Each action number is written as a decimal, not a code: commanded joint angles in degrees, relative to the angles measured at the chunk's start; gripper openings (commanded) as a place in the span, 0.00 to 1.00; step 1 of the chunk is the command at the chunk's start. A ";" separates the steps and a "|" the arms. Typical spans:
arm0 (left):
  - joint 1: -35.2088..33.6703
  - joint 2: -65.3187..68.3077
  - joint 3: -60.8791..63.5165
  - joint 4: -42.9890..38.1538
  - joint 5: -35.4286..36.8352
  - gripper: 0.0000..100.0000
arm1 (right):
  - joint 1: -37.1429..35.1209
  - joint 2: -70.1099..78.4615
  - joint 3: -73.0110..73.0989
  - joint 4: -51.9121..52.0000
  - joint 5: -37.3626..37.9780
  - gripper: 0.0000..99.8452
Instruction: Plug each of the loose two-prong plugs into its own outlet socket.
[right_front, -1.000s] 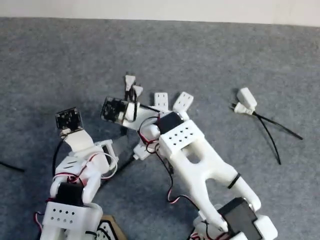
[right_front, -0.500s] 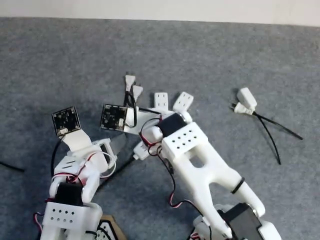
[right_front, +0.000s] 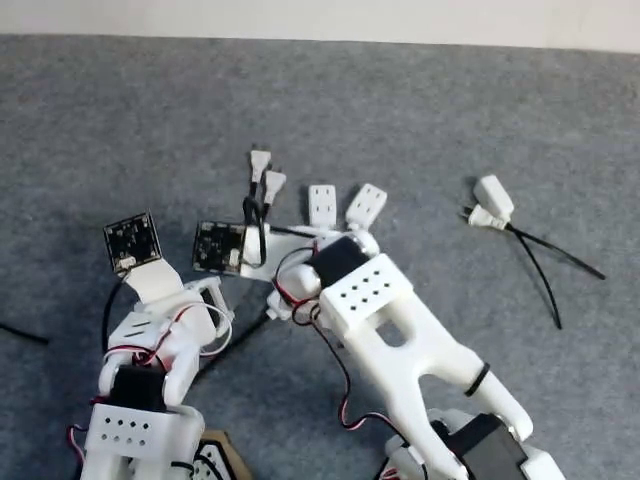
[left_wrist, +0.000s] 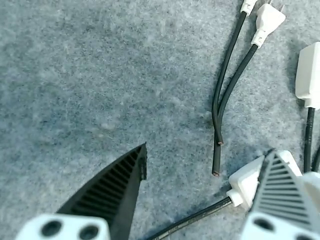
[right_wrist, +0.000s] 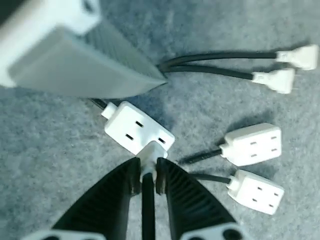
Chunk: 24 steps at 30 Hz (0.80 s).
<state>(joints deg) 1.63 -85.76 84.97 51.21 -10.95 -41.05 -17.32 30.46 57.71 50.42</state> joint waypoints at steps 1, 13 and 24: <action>-0.66 -0.31 -1.19 -0.70 0.53 0.35 | -0.22 1.10 1.36 -4.00 -0.70 0.01; -0.66 -0.31 -1.10 -0.70 0.53 0.35 | 2.51 2.95 -0.92 -4.35 -0.18 0.01; -0.66 -0.31 -1.10 -0.62 0.53 0.35 | 2.51 3.12 -0.57 -6.64 -0.18 0.01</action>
<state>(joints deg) 1.63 -85.76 84.97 51.21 -10.95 -39.30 -14.33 31.52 52.53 50.33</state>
